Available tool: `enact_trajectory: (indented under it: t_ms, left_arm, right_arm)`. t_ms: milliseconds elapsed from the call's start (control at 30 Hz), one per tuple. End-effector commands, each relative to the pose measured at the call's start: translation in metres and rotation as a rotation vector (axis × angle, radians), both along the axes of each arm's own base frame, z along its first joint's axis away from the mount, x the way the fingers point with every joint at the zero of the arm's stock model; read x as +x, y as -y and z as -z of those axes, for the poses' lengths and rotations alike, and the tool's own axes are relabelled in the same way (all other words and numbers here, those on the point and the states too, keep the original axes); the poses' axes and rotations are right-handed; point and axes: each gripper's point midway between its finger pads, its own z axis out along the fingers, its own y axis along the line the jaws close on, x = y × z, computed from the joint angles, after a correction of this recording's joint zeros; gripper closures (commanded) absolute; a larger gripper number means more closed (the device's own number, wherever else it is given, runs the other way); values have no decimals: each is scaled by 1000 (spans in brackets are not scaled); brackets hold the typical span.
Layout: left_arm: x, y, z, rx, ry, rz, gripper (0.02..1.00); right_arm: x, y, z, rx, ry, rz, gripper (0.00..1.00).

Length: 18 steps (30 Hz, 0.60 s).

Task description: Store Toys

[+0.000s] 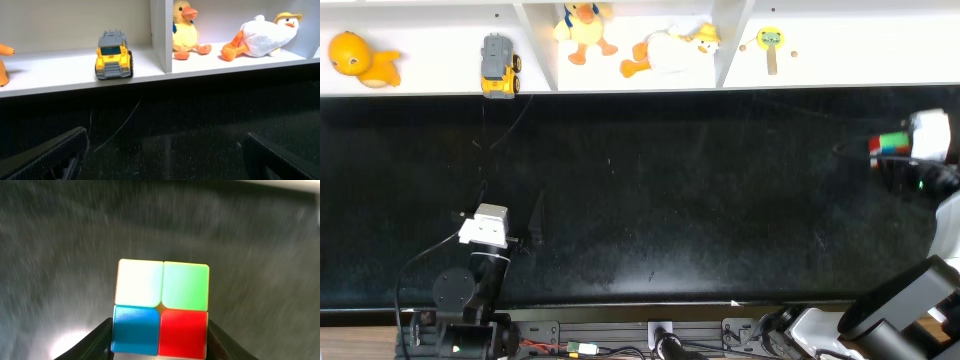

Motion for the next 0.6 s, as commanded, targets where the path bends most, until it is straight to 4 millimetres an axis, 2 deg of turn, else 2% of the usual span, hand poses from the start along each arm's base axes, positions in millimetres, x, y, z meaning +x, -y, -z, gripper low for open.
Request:
enact_trajectory:
  t_ms: [33, 167, 333, 600]
  left_arm:
    - [0, 0, 0, -10, 1, -5, 20]
    - [0, 0, 1, -10, 0, -5, 20]
    - [0, 0, 1, -10, 0, -5, 20]
    - [0, 0, 1, -10, 0, -5, 20]
  right_arm:
    - [36, -8, -56, -59, 125, -39, 509]
    - [65, -11, -72, -78, 147, -50, 514]
    - [103, -15, -81, -48, 168, -53, 511]
    - [147, -18, -77, 32, 175, -26, 500]
